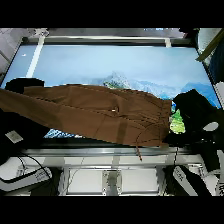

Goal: Fold the clothes and pants, and hang the long-sleeved shirts on hangers.

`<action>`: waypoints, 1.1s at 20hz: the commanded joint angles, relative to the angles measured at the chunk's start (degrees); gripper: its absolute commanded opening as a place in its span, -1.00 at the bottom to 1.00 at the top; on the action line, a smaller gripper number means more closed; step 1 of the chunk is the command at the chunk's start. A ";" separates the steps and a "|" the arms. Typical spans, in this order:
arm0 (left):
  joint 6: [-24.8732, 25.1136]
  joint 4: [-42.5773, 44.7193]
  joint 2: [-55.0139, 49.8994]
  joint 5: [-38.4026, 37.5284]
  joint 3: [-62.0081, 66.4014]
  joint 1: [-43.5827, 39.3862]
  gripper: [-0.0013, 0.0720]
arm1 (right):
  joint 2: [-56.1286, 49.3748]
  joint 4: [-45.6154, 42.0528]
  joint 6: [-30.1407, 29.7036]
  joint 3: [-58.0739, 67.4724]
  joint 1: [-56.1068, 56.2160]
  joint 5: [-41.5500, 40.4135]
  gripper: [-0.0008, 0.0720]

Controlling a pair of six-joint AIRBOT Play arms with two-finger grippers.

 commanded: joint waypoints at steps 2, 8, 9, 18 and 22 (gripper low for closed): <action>0.02 0.00 0.00 -0.28 0.07 0.00 -0.93 | -0.48 0.83 -1.49 0.07 0.04 12.76 -0.70; 0.02 0.00 0.00 -0.44 0.07 0.02 -0.93 | 1.73 -5.44 0.72 2.95 0.00 15.67 -0.69; 0.02 -0.02 0.00 -0.44 0.07 0.00 -0.93 | 1.73 -6.10 0.74 2.95 0.00 14.14 -0.52; 0.02 -0.02 0.00 -0.44 0.07 0.00 -0.93 | 0.44 -7.67 0.26 0.00 0.00 7.78 -0.04; 0.02 -0.02 0.00 -0.44 0.07 0.00 -0.93 | 0.50 -6.23 -0.04 -2.05 0.04 8.41 -0.70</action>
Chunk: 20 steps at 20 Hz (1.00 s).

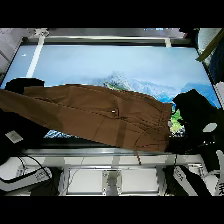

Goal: Fold the clothes and pants, and hang the long-sleeved shirts on hangers.

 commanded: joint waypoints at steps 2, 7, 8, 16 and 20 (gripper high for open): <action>0.00 0.02 0.00 0.00 0.07 0.00 -0.93 | -0.04 2.34 -0.44 0.68 0.04 2.25 -0.92; 0.07 0.44 0.00 0.07 0.07 0.48 -0.93 | 0.63 4.13 -0.42 10.23 0.02 7.56 -0.92; 0.07 0.44 0.00 0.07 0.07 0.48 -0.93 | 0.66 4.04 -0.22 10.62 0.04 6.49 -0.92; 0.02 0.22 0.00 0.02 0.07 0.48 -0.93 | 0.61 0.26 -0.81 0.39 0.04 1.92 0.20; 0.02 0.20 0.00 0.07 0.07 0.48 -0.93 | 0.42 2.45 -1.99 -1.38 0.04 -0.66 0.06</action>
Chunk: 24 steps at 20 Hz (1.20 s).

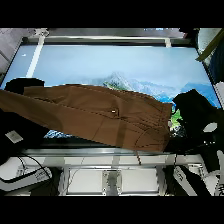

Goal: Fold the clothes and pants, and hang the long-sleeved shirts on hangers.

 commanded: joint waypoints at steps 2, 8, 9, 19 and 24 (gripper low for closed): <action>0.00 -0.04 -0.02 0.20 0.07 0.07 -0.93 | -0.28 1.20 -0.87 -1.55 0.04 -2.01 0.06; 0.02 -0.02 0.00 0.22 0.07 0.07 -0.93 | -0.28 2.12 -0.87 -0.35 0.04 -1.33 0.07; 0.00 -0.04 0.00 0.22 0.07 0.07 -0.93 | -0.28 1.66 -0.87 0.76 0.04 -0.37 0.07; -0.02 -0.26 -0.02 0.22 0.07 0.07 -0.93 | -1.68 2.10 -0.87 2.27 0.04 -2.60 0.07; 0.00 -0.22 0.00 0.20 0.07 0.07 -0.93 | -3.21 2.16 -1.07 1.14 0.04 0.46 0.06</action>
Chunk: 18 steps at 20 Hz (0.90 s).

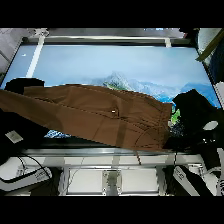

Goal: Fold the clothes and pants, and hang the long-sleeved shirts on hangers.

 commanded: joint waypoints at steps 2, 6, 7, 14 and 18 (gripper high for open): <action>0.02 0.04 -0.02 0.02 0.07 0.07 -0.93 | -0.61 -0.11 -0.09 -0.46 0.04 1.81 -0.15; 0.02 0.04 0.00 0.02 0.07 0.07 -0.93 | -0.48 2.19 -0.04 -0.35 0.04 2.62 -0.92; 0.04 0.04 0.02 0.04 0.07 0.07 -0.93 | -0.50 4.07 -0.04 0.17 0.04 4.35 -0.92; 1.31 -0.28 -0.02 0.46 4.20 0.07 -0.93 | 1.95 9.66 5.79 15.58 0.04 12.15 -0.92; 1.25 -4.98 -3.63 3.26 11.19 -0.48 -0.94 | -1.99 10.32 11.04 26.53 0.04 6.19 -0.93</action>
